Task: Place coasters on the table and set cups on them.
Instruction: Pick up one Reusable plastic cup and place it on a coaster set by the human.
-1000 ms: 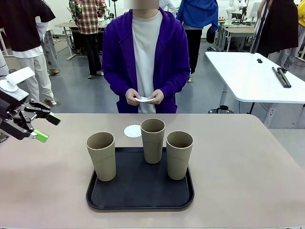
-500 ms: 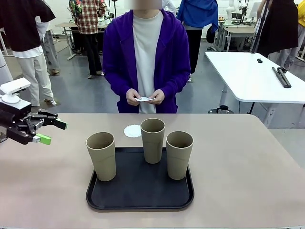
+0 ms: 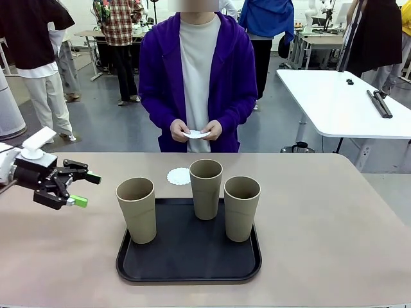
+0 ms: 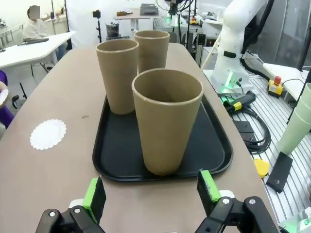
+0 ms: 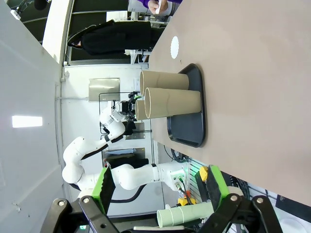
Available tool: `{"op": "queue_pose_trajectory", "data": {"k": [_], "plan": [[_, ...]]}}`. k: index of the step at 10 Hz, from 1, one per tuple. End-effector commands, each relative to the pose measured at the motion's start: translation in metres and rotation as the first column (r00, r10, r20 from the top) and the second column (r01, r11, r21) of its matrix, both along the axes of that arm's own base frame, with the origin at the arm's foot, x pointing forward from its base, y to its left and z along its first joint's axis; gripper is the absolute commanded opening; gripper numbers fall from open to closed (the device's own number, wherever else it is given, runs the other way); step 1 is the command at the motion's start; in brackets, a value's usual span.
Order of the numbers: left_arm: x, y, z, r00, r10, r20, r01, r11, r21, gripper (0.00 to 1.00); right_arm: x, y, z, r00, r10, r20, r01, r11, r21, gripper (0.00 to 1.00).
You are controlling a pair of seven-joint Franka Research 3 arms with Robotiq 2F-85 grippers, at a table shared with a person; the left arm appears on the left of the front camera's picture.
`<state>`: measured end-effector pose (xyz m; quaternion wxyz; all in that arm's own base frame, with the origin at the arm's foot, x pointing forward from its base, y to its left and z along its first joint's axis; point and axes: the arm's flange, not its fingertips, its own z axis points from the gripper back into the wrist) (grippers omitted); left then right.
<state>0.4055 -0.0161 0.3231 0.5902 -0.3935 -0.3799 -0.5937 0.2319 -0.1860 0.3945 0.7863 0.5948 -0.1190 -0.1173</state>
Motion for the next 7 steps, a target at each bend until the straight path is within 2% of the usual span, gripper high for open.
{"op": "queue_pose_trajectory", "data": {"k": [1, 2, 3, 4, 7], "plan": [[0.0012, -0.0094, -0.0181, 1.000, 0.013, 0.015, -0.014, 1.000, 0.026, 1.00, 0.0002, -0.0004, -0.0003, 1.000, 0.000, 0.004, 0.000, 1.000, 0.011, 1.00], [0.0001, -0.0100, -0.0236, 1.000, 0.026, 0.007, -0.026, 0.999, 0.045, 1.00, 0.0002, -0.0004, -0.0003, 1.000, 0.000, 0.004, 0.000, 1.000, 0.011, 1.00], [0.0005, -0.0066, -0.0194, 0.996, 0.082, -0.035, -0.079, 0.993, 0.091, 1.00, 0.0002, -0.0004, -0.0003, 1.000, 0.000, 0.004, 0.000, 1.000, 0.011, 1.00], [0.0016, -0.0076, -0.0162, 1.000, 0.003, -0.019, -0.002, 0.999, 0.041, 1.00, 0.0002, -0.0004, -0.0003, 1.000, 0.000, 0.004, 0.000, 1.000, 0.011, 1.00], [0.0016, -0.0076, -0.0162, 1.000, 0.003, -0.019, -0.002, 0.999, 0.041, 1.00, 0.0002, -0.0004, -0.0003, 1.000, 0.000, 0.004, 0.000, 1.000, 0.011, 1.00]]}}
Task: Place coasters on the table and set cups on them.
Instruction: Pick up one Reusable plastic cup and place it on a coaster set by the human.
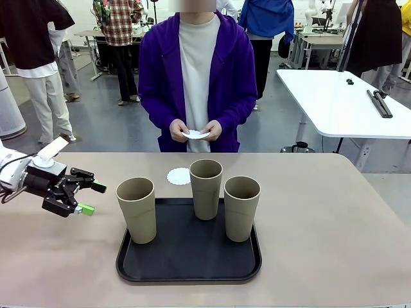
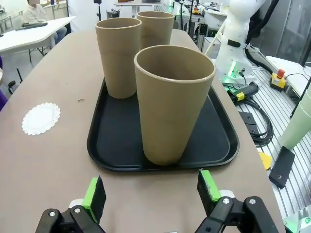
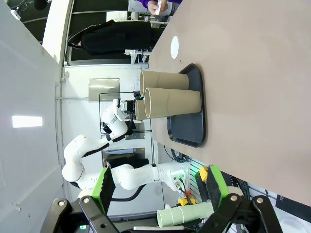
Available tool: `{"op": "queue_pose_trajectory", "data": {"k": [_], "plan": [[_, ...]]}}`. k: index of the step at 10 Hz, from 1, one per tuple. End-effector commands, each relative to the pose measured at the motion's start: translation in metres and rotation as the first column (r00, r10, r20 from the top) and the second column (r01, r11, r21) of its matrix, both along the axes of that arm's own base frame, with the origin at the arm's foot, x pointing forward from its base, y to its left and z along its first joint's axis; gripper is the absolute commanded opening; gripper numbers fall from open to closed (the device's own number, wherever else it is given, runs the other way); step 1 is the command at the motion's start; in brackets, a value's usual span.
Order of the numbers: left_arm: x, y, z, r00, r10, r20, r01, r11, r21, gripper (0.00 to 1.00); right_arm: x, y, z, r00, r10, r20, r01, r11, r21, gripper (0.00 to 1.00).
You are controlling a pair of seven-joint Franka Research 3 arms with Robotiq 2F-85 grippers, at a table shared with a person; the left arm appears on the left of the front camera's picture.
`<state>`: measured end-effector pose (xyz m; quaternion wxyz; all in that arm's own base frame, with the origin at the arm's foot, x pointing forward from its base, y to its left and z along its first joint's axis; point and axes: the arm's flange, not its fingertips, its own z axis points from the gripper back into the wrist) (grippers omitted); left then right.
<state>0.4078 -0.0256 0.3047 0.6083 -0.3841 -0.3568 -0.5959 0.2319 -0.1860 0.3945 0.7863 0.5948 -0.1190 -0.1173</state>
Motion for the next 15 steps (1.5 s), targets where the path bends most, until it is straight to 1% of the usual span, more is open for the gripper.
{"op": "queue_pose_trajectory", "data": {"k": [1, 4, 5, 6, 8, 10, 13, 15], "plan": [[-0.001, 0.002, 0.002, 1.000, -0.005, 0.009, 0.005, 1.000, -0.014, 1.00, 0.000, 0.000, 0.000, 1.000, 0.000, 0.004, 0.000, 1.000, 0.011, 1.00], [0.000, 0.000, 0.001, 1.000, -0.002, 0.000, 0.002, 1.000, -0.006, 1.00, 0.000, 0.000, 0.000, 1.000, 0.000, 0.004, 0.000, 1.000, 0.011, 1.00], [-0.001, 0.003, -0.007, 1.000, -0.023, -0.005, 0.022, 0.998, -0.056, 1.00, 0.000, 0.000, 0.000, 1.000, 0.000, 0.004, 0.000, 1.000, 0.011, 1.00], [-0.002, 0.006, -0.012, 1.000, -0.022, -0.018, 0.020, 0.995, -0.096, 1.00, 0.000, 0.000, 0.000, 1.000, 0.000, 0.004, 0.000, 1.000, 0.011, 1.00], [0.006, 0.009, -0.018, 0.997, -0.049, -0.057, 0.039, 0.986, -0.165, 1.00, 0.000, 0.000, 0.000, 1.000, 0.000, 0.004, 0.000, 1.000, 0.011, 1.00], [0.010, 0.003, -0.032, 0.998, -0.056, -0.031, 0.048, 0.974, -0.220, 1.00, 0.000, 0.000, 0.000, 1.000, 0.000, 0.004, 0.000, 1.000, 0.011, 1.00], [0.015, -0.024, -0.054, 0.993, -0.116, 0.000, 0.110, 0.941, -0.321, 1.00, 0.000, 0.000, 0.000, 1.000, 0.000, 0.004, 0.000, 1.000, 0.011, 1.00], [0.017, -0.039, -0.058, 0.989, -0.149, -0.009, 0.138, 0.933, -0.333, 1.00, 0.000, 0.000, 0.000, 1.000, 0.000, 0.004, 0.000, 1.000, 0.011, 1.00]]}}
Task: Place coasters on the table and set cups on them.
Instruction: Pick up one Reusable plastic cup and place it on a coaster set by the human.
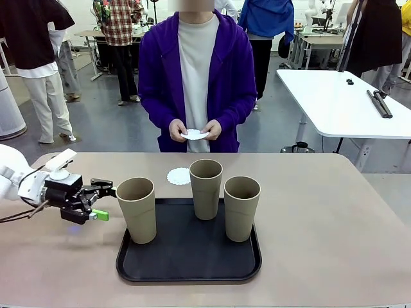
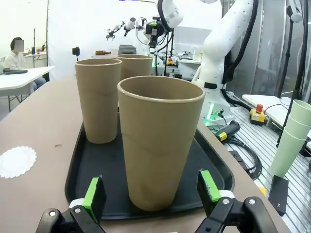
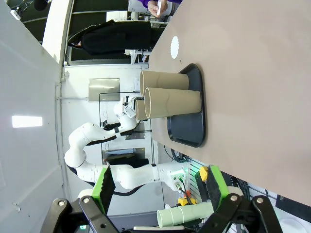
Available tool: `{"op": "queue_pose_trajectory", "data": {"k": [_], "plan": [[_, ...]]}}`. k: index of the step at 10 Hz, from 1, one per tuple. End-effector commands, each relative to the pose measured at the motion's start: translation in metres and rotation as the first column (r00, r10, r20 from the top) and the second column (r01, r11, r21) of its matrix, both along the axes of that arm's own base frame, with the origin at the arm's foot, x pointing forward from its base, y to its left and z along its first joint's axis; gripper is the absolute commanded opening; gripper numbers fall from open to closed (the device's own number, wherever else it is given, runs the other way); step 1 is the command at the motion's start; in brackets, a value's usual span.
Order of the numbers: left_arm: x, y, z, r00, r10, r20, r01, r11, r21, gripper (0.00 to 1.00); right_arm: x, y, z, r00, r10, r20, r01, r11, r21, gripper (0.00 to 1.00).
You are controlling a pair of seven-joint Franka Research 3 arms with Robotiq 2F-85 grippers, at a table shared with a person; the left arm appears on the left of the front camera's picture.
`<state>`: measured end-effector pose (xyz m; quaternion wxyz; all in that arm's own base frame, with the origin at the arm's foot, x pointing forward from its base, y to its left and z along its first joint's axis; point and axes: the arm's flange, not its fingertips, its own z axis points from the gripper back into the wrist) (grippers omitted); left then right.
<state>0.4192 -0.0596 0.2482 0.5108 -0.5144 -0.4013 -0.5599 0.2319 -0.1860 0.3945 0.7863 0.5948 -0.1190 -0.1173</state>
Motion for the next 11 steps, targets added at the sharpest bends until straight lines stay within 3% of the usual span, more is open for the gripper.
{"op": "queue_pose_trajectory", "data": {"k": [1, 3, 11], "plan": [[0.007, -0.009, -0.003, 1.000, -0.009, 0.015, 0.009, 0.999, -0.047, 1.00, 0.000, 0.000, 0.000, 1.000, 0.000, 0.004, 0.000, 1.000, 0.011, 1.00], [0.008, -0.016, -0.004, 0.999, -0.031, -0.021, 0.030, 0.998, -0.061, 1.00, 0.000, 0.000, 0.000, 1.000, 0.000, 0.004, 0.000, 1.000, 0.011, 1.00], [0.007, -0.051, -0.019, 0.992, -0.119, -0.044, 0.117, 0.992, -0.039, 1.00, 0.000, 0.000, 0.000, 1.000, 0.000, 0.004, 0.000, 1.000, 0.011, 1.00]]}}
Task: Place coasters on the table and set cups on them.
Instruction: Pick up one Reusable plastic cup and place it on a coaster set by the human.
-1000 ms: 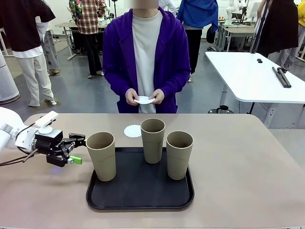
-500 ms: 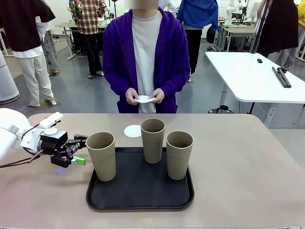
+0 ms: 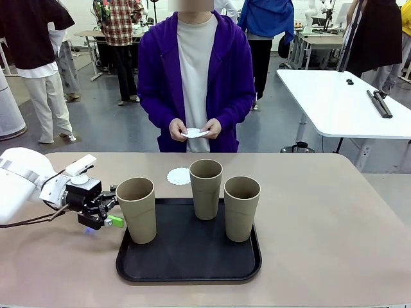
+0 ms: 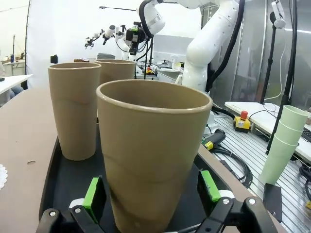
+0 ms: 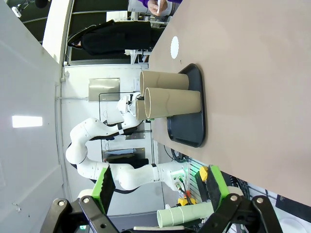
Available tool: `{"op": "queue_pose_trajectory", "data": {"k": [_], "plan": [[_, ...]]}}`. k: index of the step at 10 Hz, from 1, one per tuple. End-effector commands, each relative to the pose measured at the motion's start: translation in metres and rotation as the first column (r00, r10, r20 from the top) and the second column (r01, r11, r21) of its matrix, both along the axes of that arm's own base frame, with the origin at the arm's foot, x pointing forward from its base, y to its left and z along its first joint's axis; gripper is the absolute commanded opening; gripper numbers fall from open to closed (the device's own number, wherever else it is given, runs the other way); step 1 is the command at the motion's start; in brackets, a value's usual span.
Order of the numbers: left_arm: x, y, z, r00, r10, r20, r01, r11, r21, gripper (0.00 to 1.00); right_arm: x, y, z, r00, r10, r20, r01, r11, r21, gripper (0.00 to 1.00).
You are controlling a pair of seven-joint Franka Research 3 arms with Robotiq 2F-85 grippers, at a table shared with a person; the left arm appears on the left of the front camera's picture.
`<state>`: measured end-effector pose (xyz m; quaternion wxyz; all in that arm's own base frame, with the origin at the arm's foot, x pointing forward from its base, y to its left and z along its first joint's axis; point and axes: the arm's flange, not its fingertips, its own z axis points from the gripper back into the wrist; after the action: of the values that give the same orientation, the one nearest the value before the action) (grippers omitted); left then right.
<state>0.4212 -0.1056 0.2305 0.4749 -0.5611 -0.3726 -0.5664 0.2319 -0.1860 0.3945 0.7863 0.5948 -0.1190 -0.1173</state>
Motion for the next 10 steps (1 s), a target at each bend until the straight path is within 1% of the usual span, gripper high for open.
{"op": "queue_pose_trajectory", "data": {"k": [1, 3, 4, 6, 8, 10], "plan": [[0.004, -0.007, -0.005, 1.000, -0.009, -0.002, 0.009, 1.000, 0.015, 1.00, 0.000, 0.000, 0.000, 1.000, 0.000, 0.004, 0.000, 1.000, 0.011, 1.00], [0.003, -0.013, -0.011, 0.999, -0.035, -0.007, 0.035, 0.999, 0.031, 1.00, 0.000, 0.000, 0.000, 1.000, 0.000, 0.004, 0.000, 1.000, 0.011, 1.00], [0.002, -0.019, -0.013, 0.998, -0.059, 0.011, 0.059, 0.997, 0.041, 1.00, 0.000, 0.000, 0.000, 1.000, 0.000, 0.004, 0.000, 1.000, 0.011, 1.00], [0.001, -0.029, -0.017, 0.996, -0.082, 0.024, 0.081, 0.996, 0.042, 1.00, 0.000, 0.000, 0.000, 1.000, 0.000, 0.004, 0.000, 1.000, 0.011, 1.00], [-0.001, -0.041, -0.022, 0.993, -0.115, 0.017, 0.114, 0.992, 0.051, 1.00, 0.000, 0.000, 0.000, 1.000, 0.000, 0.004, 0.000, 1.000, 0.011, 1.00], [-0.004, -0.048, -0.025, 0.991, -0.134, 0.030, 0.132, 0.990, 0.050, 1.00, 0.000, 0.000, 0.000, 1.000, 0.000, 0.004, 0.000, 1.000, 0.011, 1.00]]}}
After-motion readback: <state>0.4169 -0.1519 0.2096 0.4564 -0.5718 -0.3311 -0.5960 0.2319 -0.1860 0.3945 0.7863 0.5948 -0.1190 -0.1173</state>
